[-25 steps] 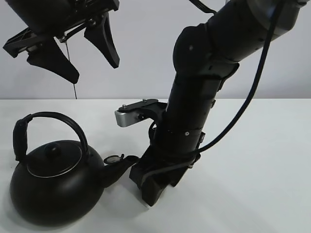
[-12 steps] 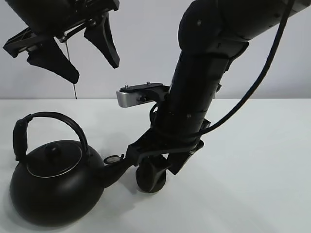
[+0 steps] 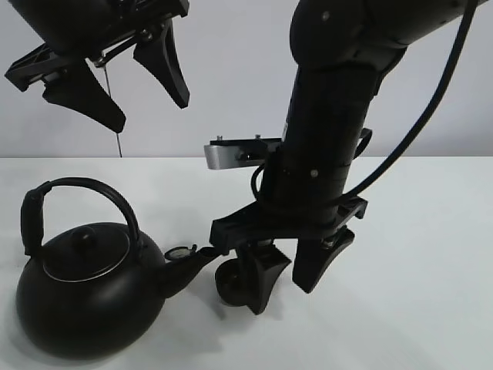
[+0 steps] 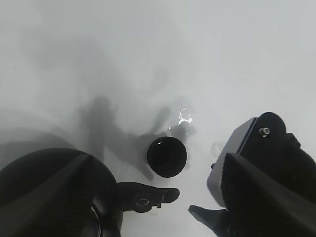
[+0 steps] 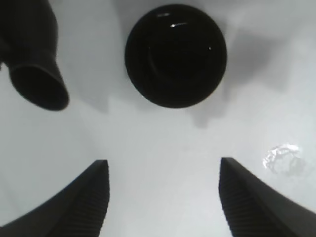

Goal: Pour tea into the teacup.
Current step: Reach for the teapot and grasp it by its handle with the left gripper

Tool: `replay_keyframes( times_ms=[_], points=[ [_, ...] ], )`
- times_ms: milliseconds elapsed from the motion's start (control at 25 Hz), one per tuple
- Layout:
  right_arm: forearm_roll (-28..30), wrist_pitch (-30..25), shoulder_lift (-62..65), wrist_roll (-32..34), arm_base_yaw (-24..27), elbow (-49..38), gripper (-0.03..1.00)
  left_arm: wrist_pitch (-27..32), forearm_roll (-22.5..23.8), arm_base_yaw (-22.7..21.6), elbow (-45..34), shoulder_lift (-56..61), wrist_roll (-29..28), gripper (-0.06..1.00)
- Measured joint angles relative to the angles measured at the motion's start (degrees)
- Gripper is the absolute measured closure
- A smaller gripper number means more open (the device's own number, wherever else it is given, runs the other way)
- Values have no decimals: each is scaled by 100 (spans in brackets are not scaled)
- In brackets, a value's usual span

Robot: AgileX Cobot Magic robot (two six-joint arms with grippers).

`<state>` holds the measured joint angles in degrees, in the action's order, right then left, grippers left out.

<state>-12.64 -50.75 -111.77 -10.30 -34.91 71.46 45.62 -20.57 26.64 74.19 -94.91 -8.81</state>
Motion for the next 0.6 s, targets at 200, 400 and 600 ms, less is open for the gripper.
replay_keyframes(
  times_ms=[200, 400, 600],
  points=[
    [90, -184, 400, 305, 386, 0, 52, 0, 0, 0, 0, 0, 0, 42],
    [115, -528, 891, 349, 1142, 0, 52, 0, 0, 0, 0, 0, 0, 42],
    [139, -976, 1196, 363, 1858, 0, 52, 0, 0, 0, 0, 0, 0, 42]
  ],
)
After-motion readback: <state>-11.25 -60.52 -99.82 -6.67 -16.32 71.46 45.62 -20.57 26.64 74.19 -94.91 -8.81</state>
